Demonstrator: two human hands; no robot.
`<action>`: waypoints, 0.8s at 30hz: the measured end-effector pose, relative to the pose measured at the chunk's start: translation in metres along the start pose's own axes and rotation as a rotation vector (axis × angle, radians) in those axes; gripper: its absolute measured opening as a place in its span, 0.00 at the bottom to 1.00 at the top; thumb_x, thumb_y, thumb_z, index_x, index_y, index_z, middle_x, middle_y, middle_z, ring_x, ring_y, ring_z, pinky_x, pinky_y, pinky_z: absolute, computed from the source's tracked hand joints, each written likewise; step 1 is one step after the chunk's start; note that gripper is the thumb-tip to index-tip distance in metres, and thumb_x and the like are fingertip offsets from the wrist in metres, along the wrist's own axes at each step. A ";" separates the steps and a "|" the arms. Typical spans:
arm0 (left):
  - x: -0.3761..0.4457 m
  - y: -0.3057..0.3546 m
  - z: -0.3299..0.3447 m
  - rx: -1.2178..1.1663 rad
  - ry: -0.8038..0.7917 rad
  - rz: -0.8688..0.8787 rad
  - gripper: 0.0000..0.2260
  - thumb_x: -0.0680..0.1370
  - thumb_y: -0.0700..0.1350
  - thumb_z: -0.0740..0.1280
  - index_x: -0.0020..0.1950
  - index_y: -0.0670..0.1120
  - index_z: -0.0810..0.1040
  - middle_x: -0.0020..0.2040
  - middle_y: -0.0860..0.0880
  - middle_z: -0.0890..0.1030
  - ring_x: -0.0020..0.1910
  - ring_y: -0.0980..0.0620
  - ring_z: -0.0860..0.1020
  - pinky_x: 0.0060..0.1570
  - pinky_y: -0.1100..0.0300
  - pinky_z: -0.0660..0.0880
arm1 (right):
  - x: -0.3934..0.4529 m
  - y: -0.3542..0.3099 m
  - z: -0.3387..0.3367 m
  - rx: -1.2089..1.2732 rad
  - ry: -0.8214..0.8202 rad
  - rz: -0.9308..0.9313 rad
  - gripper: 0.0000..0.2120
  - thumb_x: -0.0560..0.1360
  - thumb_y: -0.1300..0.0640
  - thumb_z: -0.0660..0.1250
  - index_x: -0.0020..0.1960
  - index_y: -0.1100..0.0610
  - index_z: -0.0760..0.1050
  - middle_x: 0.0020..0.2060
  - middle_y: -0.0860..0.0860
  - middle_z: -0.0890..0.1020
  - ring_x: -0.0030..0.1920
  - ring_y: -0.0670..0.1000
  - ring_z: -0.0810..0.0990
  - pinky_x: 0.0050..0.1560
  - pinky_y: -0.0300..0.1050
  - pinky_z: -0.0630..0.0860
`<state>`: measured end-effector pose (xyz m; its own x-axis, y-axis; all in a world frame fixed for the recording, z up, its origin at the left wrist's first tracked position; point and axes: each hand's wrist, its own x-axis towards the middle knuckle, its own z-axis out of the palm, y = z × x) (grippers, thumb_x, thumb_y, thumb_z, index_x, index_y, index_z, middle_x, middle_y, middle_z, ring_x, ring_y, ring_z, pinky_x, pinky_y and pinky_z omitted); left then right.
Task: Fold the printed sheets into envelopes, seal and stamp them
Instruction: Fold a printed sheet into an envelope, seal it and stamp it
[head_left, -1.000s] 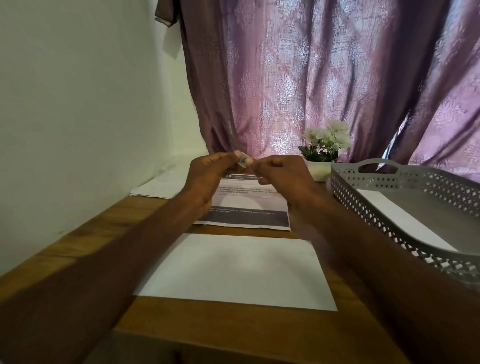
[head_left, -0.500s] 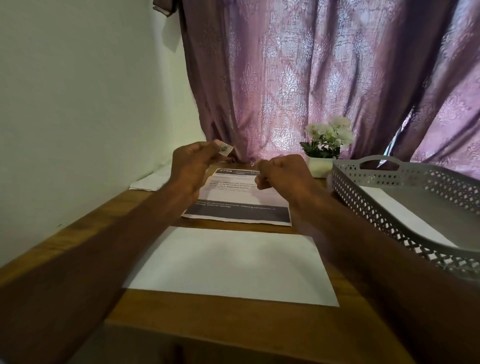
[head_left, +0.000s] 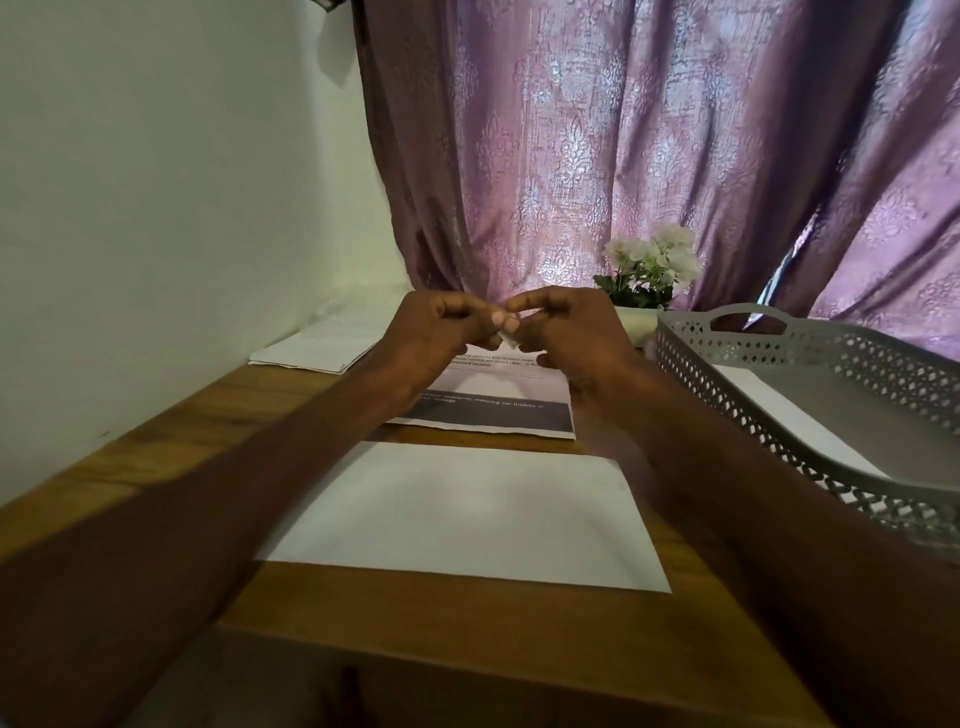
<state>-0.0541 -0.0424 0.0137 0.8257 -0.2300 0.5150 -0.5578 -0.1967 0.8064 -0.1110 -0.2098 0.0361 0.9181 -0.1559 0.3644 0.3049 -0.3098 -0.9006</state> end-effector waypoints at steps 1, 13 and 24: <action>0.000 0.000 0.001 -0.010 -0.002 0.002 0.02 0.79 0.48 0.74 0.49 0.56 0.86 0.39 0.56 0.88 0.42 0.55 0.87 0.43 0.67 0.78 | 0.000 -0.001 0.000 -0.005 -0.008 0.008 0.10 0.75 0.63 0.75 0.55 0.58 0.85 0.41 0.54 0.85 0.39 0.50 0.80 0.38 0.41 0.77; 0.002 -0.003 0.000 0.157 0.066 -0.008 0.21 0.77 0.47 0.77 0.68 0.50 0.75 0.43 0.58 0.84 0.36 0.66 0.83 0.34 0.80 0.71 | -0.011 -0.005 -0.003 0.042 0.061 0.216 0.14 0.76 0.71 0.65 0.51 0.58 0.85 0.46 0.55 0.84 0.48 0.52 0.79 0.41 0.43 0.80; -0.013 0.007 0.007 0.449 -0.139 0.280 0.16 0.79 0.49 0.75 0.66 0.50 0.79 0.43 0.47 0.86 0.42 0.49 0.83 0.44 0.74 0.75 | -0.034 -0.011 -0.030 -0.124 0.091 0.146 0.02 0.73 0.63 0.77 0.45 0.60 0.86 0.41 0.57 0.88 0.36 0.57 0.88 0.40 0.50 0.82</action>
<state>-0.0696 -0.0473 0.0107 0.6386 -0.4495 0.6247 -0.7609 -0.4906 0.4248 -0.1529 -0.2293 0.0406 0.9218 -0.2896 0.2575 0.1318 -0.3904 -0.9112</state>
